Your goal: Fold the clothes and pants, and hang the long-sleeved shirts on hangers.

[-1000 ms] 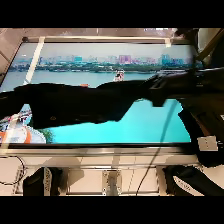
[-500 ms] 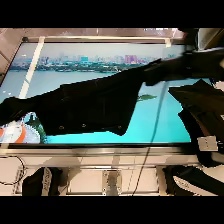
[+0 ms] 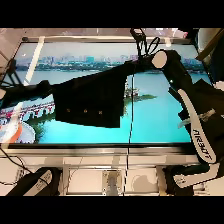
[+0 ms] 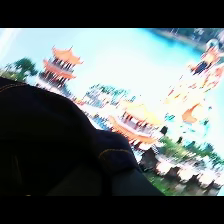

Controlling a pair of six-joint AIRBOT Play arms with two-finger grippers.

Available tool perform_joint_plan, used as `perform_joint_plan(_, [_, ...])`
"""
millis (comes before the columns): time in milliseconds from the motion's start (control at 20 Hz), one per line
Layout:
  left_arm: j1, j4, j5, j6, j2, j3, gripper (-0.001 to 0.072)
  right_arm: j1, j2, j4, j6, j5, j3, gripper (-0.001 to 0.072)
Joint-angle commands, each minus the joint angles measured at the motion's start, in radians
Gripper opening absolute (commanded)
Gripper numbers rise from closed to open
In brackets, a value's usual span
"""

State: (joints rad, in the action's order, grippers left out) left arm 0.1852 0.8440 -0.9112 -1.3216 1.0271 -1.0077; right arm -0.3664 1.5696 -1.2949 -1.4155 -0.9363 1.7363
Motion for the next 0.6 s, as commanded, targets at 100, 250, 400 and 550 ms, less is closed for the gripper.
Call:
perform_joint_plan(100, [-0.052,-0.003,-0.033,0.075,-0.013,-0.217,0.0037,-0.002,-0.059,-0.119,0.078,-0.183,0.145,0.0005])
perform_joint_plan(250, [-0.053,0.06,-0.288,0.028,-0.09,-0.417,0.0036,-0.018,-0.201,-0.121,0.101,-0.36,0.247,0.0005])
perform_joint_plan(400, [-0.053,0.159,-0.413,-0.11,-0.213,-0.534,0.0036,-0.065,-0.383,-0.086,0.055,-0.459,0.303,0.0004])
perform_joint_plan(550, [-0.053,0.159,-0.524,-0.215,-0.332,-0.545,0.0037,-0.117,-0.515,-0.043,-0.042,-0.519,0.303,0.0003])
